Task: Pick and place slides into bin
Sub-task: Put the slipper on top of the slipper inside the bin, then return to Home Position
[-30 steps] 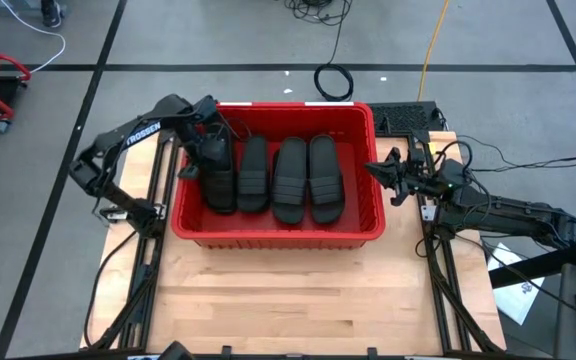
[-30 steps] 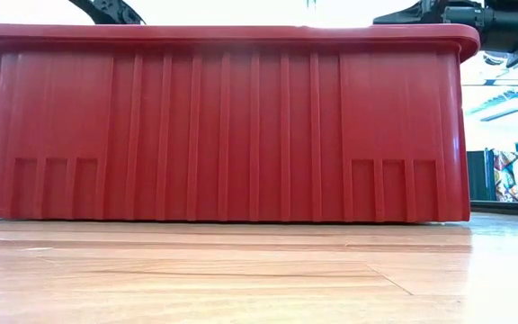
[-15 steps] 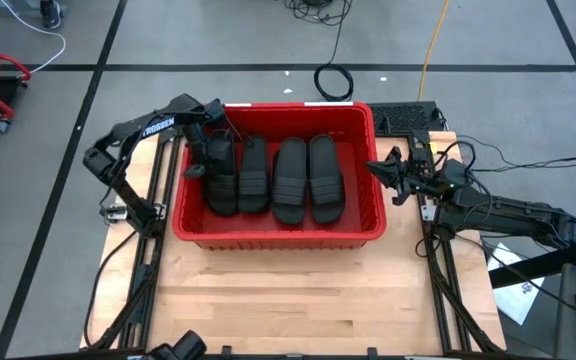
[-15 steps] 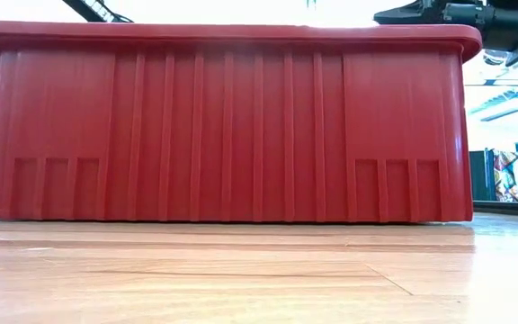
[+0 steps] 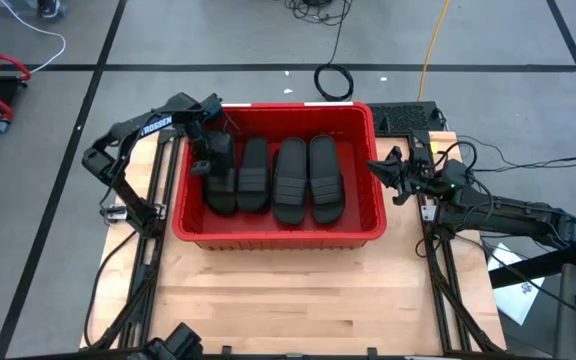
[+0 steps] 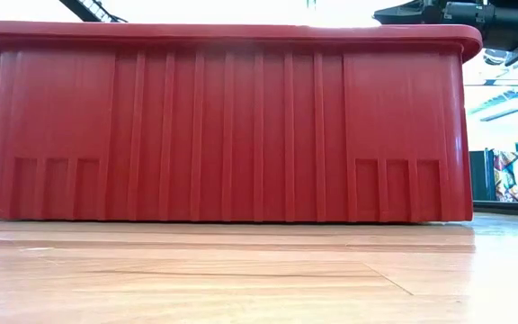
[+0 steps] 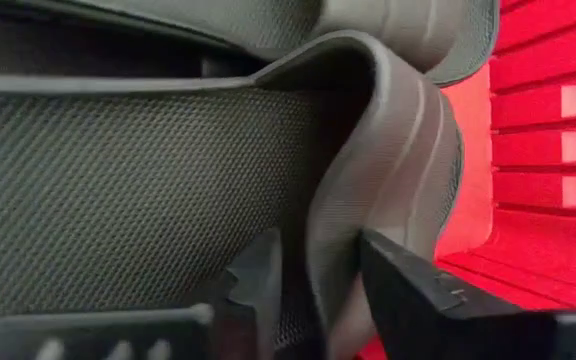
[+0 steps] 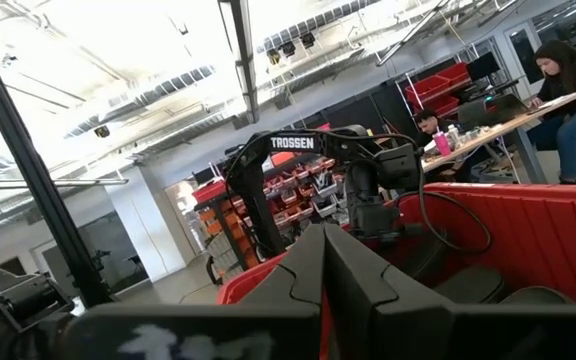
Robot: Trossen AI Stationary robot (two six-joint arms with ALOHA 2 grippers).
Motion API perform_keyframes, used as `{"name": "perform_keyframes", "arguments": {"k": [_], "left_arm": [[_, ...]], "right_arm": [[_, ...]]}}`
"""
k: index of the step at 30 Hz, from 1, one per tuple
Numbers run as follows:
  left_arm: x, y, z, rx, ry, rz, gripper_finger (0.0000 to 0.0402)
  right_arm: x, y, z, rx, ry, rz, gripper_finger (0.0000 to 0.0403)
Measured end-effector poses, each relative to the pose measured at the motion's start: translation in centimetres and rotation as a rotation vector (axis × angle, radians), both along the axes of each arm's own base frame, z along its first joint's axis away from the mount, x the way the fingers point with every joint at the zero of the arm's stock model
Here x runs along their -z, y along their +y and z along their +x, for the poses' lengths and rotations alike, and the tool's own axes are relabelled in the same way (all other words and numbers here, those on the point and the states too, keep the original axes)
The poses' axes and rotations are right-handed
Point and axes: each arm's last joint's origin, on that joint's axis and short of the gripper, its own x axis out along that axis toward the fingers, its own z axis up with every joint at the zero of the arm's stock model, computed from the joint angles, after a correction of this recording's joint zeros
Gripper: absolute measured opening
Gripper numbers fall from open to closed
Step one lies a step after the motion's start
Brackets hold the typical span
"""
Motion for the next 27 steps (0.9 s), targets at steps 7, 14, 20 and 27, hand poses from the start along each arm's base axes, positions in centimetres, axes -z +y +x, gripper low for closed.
{"name": "perform_keyframes", "arguments": {"k": [7,14,20,27], "left_arm": [[-0.5,-0.1,-0.3,-0.069,0.039,0.011,0.0202],[-3.4,-1.4,-1.3,-0.058,-0.017,0.147,0.0245],[-7.0,-3.5,-2.3,-0.107,-0.070,0.257,0.0243],[-16.9,-10.3,-3.8,0.027,-0.814,0.325,0.0134]], "right_arm": [[0.0,0.0,0.0,0.000,0.000,0.000,0.0000],[0.0,0.0,0.0,-0.001,0.000,0.000,0.0000],[0.0,0.1,0.0,-0.024,0.003,-0.010,0.0000],[0.0,0.1,0.0,-0.011,0.011,-0.058,0.0000]]}}
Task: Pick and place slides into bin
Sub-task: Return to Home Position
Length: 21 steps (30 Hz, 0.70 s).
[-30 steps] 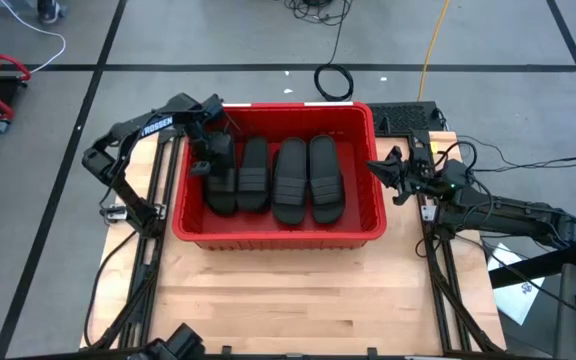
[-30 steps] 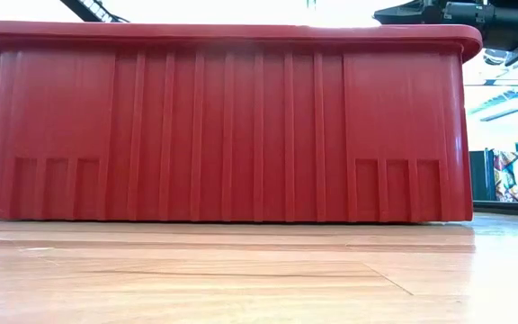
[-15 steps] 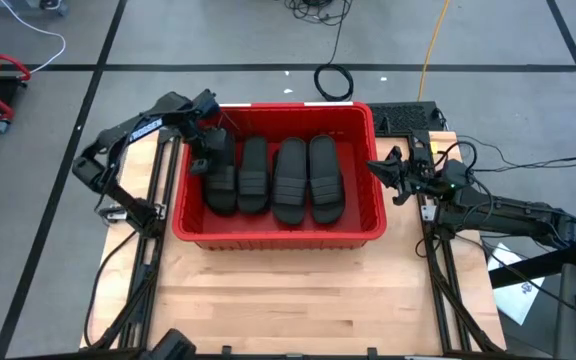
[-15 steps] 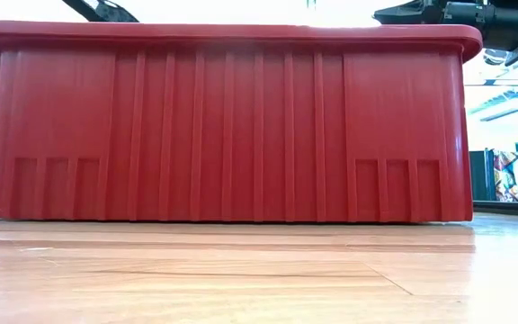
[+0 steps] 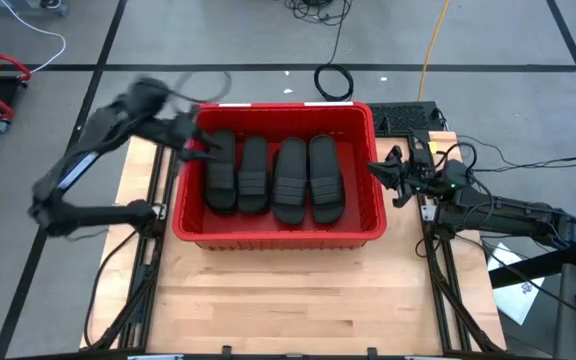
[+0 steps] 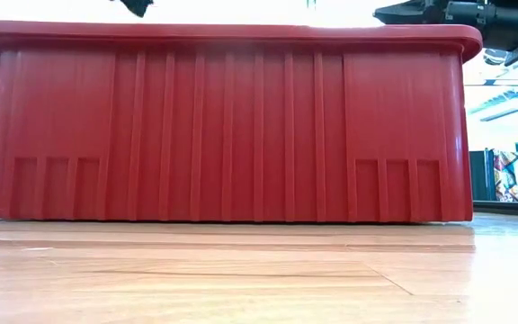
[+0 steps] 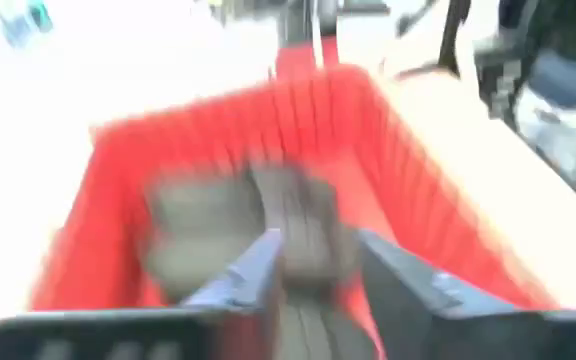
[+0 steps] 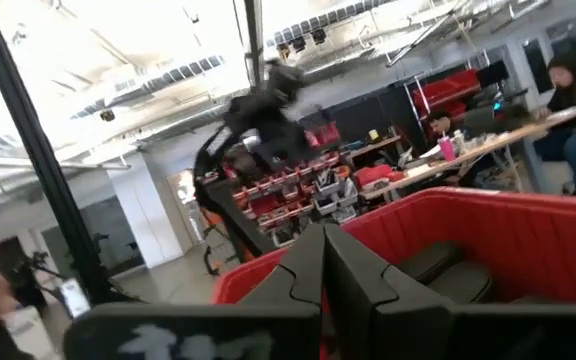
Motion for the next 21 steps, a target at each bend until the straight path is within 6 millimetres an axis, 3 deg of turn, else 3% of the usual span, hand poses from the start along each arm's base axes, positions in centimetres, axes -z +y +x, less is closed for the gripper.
{"name": "perform_keyframes", "arguments": {"k": [4,10,16,21], "left_arm": [[-3.2,-3.5,-1.7,0.055,-0.278,0.153,0.0023],[-3.6,-6.1,-2.9,0.071,-0.551,0.040,0.0003],[0.3,-7.3,-1.8,-0.035,-0.993,-0.008,0.0001],[5.6,-8.0,-0.2,-0.173,-1.178,-0.037,0.0000]], "right_arm": [[-0.3,0.1,-0.3,0.034,0.006,-0.107,0.0000],[-1.4,0.0,-0.2,0.058,0.246,-0.187,0.0000],[-2.8,-0.1,-0.3,0.115,0.253,-0.193,0.0000],[-1.3,-0.1,-0.1,0.099,0.284,-0.135,0.0000]]}}
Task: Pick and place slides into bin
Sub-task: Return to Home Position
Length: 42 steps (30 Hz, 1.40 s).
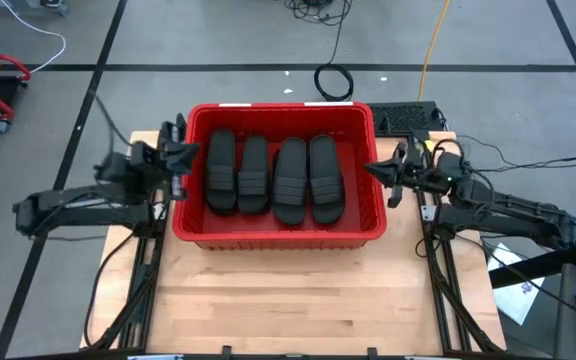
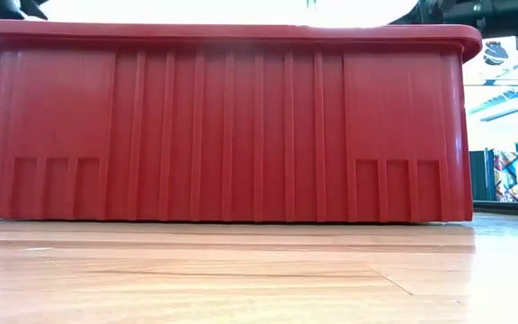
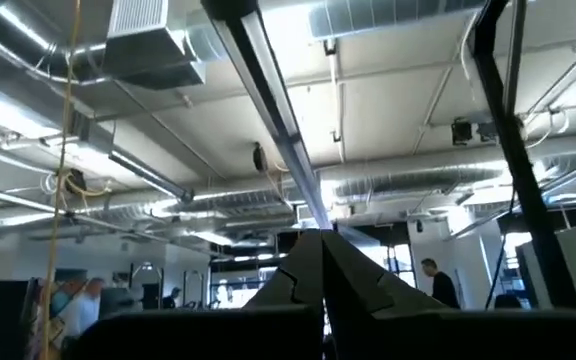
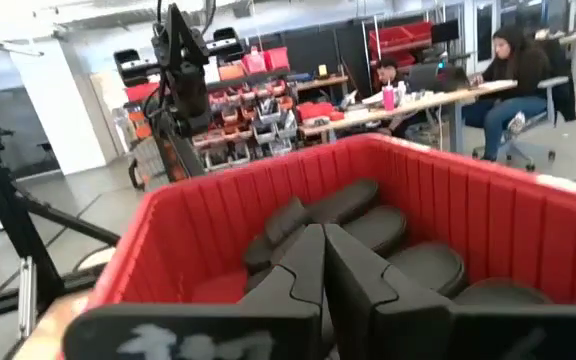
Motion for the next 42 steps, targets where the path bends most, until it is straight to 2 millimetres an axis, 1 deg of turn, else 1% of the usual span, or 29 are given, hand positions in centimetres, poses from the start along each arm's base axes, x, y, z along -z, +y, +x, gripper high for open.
{"name": "perform_keyframes", "arguments": {"k": [2,7,9,12,17,19,21,26,29,31,36,38,40,42], "left_arm": [[0.9,-0.2,0.6,-0.012,0.003,-0.004,0.0000],[1.1,-0.5,1.3,-0.014,0.024,-0.003,0.0000],[1.2,-0.6,1.5,-0.019,0.034,-0.012,0.0000],[1.4,-1.0,1.7,-0.048,0.056,-0.043,0.0000],[2.4,-1.7,2.5,-0.135,0.171,-0.088,0.0000],[2.3,-2.1,2.3,-0.157,0.165,-0.086,0.0000],[2.0,-2.7,1.8,-0.161,0.165,-0.087,0.0000],[2.7,-3.4,0.2,-0.216,0.308,-0.061,0.0000],[2.6,-3.2,-1.9,-0.258,0.331,-0.070,0.0000],[2.9,-3.0,-3.4,-0.286,0.364,-0.095,0.0000],[3.1,-2.8,-7.2,-0.281,0.320,-0.121,0.0000],[3.6,-2.7,-8.2,-0.297,0.341,-0.140,0.0000],[4.4,-2.6,-8.6,-0.305,0.388,-0.170,0.0000],[5.0,-2.6,-9.0,-0.301,0.398,-0.190,0.0000]], "right_arm": [[1.0,0.0,0.0,0.001,-0.012,0.007,0.0000],[3.0,0.0,-1.0,0.016,-0.190,0.047,0.0000],[3.2,0.1,-1.4,0.021,-0.240,0.019,0.0000],[3.2,0.3,-1.9,0.045,-0.234,-0.020,0.0000],[3.5,0.6,-2.7,0.073,-0.188,-0.035,0.0000],[3.5,0.7,-3.0,0.074,-0.179,-0.032,0.0000],[3.6,0.9,-3.4,0.073,-0.172,-0.030,0.0000],[3.5,1.4,-4.4,0.044,-0.193,-0.042,0.0000],[3.7,1.7,-4.9,0.006,-0.190,-0.019,0.0000],[3.7,1.8,-5.1,-0.012,-0.193,-0.008,0.0000],[3.9,2.0,-5.0,-0.072,-0.185,0.029,0.0000],[4.0,2.0,-5.0,-0.071,-0.170,0.037,0.0000],[4.1,1.9,-4.9,-0.070,-0.161,0.042,0.0000],[4.1,1.9,-4.9,-0.072,-0.162,0.049,0.0000]]}}
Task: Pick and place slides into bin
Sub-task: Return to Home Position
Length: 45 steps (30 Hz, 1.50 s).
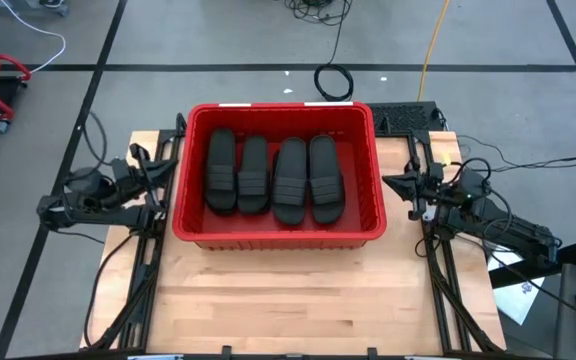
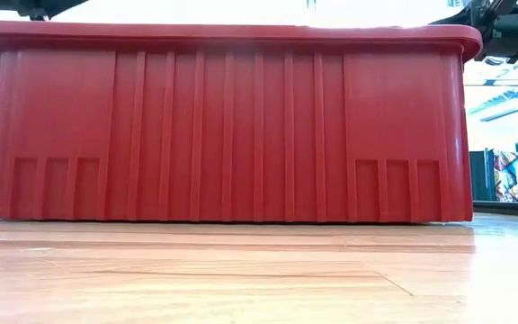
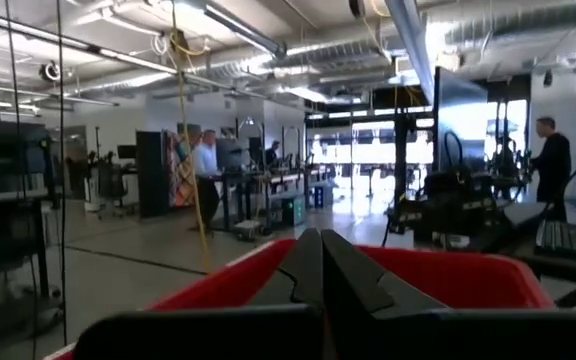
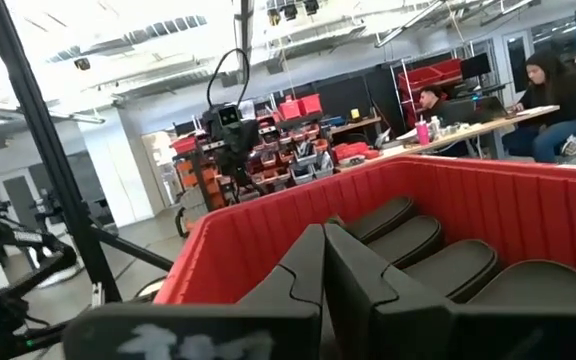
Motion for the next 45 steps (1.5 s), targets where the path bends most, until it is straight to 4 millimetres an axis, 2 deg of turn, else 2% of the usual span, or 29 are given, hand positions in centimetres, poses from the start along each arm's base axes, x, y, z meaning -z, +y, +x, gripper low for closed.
{"name": "perform_keyframes", "arguments": {"k": [7,10,13,20,33,45], "left_arm": [[0.9,0.0,0.0,-0.017,0.028,0.023,0.0000],[1.4,-0.2,0.2,0.060,0.066,0.015,0.0000],[1.7,-0.3,0.3,0.110,0.088,0.000,0.0000],[1.3,-0.5,0.3,0.168,0.058,0.040,0.0000],[1.3,-0.5,0.3,0.188,0.050,0.028,0.0000],[1.2,-0.4,0.3,0.173,0.005,-0.095,0.0002]], "right_arm": [[-0.3,0.2,0.3,-0.038,-0.023,0.019,0.0000],[-0.7,0.3,0.6,-0.056,-0.064,0.016,0.0000],[-0.5,0.3,1.1,-0.078,-0.034,0.031,0.0000],[-0.1,0.5,2.1,-0.081,0.017,-0.009,0.0000],[-0.3,1.6,2.1,-0.116,-0.004,-0.043,0.0000],[-0.5,1.9,2.1,-0.115,-0.021,-0.057,0.0000]]}}
